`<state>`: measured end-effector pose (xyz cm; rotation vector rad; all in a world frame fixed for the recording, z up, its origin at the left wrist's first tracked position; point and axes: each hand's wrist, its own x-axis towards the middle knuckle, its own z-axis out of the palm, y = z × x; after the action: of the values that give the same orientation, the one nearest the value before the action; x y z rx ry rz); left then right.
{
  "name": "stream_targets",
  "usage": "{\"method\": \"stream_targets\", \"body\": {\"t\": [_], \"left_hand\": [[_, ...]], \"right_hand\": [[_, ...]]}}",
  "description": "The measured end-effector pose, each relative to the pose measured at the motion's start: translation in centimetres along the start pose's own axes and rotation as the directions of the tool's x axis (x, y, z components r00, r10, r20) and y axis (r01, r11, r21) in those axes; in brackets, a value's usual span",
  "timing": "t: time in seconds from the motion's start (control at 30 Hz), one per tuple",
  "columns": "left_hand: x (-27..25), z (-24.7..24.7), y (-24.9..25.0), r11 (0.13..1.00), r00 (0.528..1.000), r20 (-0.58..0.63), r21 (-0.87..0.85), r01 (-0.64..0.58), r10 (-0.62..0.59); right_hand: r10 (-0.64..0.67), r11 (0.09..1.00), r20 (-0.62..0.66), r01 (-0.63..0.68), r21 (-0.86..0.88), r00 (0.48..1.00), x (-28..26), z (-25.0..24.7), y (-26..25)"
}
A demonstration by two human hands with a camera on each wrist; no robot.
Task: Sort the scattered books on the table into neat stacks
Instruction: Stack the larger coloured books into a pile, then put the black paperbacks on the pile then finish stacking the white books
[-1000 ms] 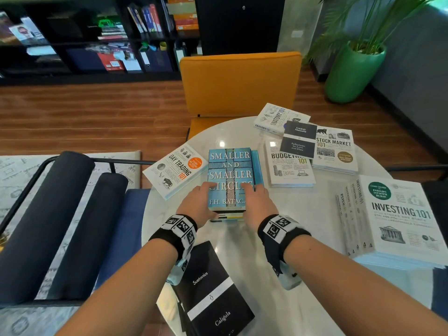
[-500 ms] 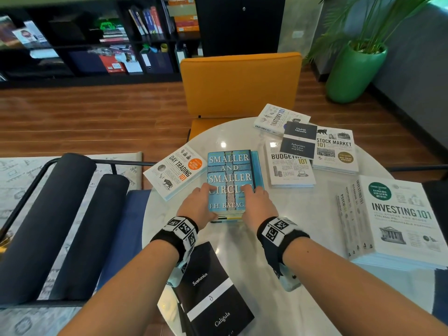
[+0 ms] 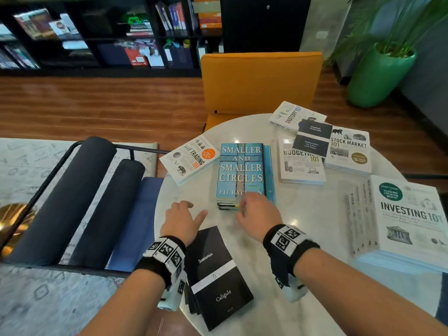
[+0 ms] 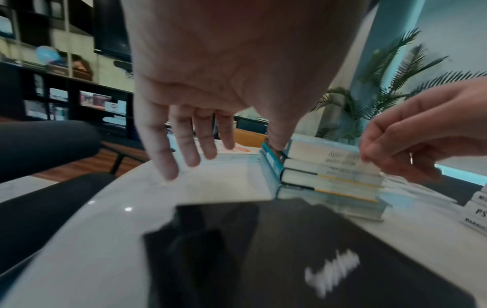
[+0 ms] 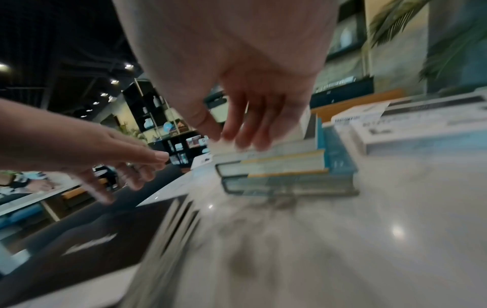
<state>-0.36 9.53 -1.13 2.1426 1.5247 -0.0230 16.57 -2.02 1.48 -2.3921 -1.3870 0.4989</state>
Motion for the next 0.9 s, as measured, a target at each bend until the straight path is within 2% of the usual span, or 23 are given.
{"method": "stream_targets", "body": {"t": [0.07, 0.13, 0.2, 0.27, 0.4, 0.47, 0.67, 0.8, 0.9], "left_hand": [[-2.3, 0.5, -1.8, 0.987, 0.987, 0.006, -0.021, 0.161, -0.161], [-4.4, 1.5, -3.6, 0.947, 0.946, 0.071, -0.019, 0.319, -0.317], [-5.8, 2.8, -5.0, 0.905, 0.896, 0.172, -0.046, 0.422, -0.409], [-6.8, 3.9, -5.5, 0.885, 0.872, 0.278, -0.125, 0.448, -0.402], [-7.3, 5.1, -4.5, 0.878, 0.891, 0.292, -0.232, 0.419, -0.349], [-7.1, 5.7, -3.4, 0.879, 0.898, 0.292, -0.254, 0.403, -0.328], [-6.4, 9.1, 0.5, 0.911, 0.92, 0.303, -0.251, 0.327, -0.247], [-7.0, 9.8, 4.3, 0.919, 0.915, 0.344, -0.247, 0.306, -0.212], [-7.4, 9.8, 6.6, 0.925, 0.912, 0.365, -0.245, 0.29, -0.189]], "right_hand": [[0.016, 0.999, 0.272, -0.023, 0.022, 0.962, -1.2, 0.9, -0.5], [0.04, 0.997, 0.462, -0.066, 0.042, 0.886, -2.1, 2.1, -0.7], [0.087, 0.99, 0.596, -0.136, 0.038, 0.798, -2.7, 3.7, -0.4], [0.103, 0.976, 0.655, -0.202, 0.077, 0.748, -3.3, 5.4, 0.1], [0.065, 0.872, 0.629, -0.351, 0.341, 0.774, -4.2, 6.6, 1.0], [0.078, 0.828, 0.611, -0.392, 0.4, 0.788, -4.7, 6.2, 1.6], [0.227, 0.809, 0.526, -0.46, 0.366, 0.819, -5.8, 4.2, 5.5], [0.316, 0.793, 0.493, -0.511, 0.331, 0.81, -6.6, 3.0, 8.3], [0.354, 0.756, 0.467, -0.541, 0.367, 0.811, -7.3, 2.1, 9.7]]}}
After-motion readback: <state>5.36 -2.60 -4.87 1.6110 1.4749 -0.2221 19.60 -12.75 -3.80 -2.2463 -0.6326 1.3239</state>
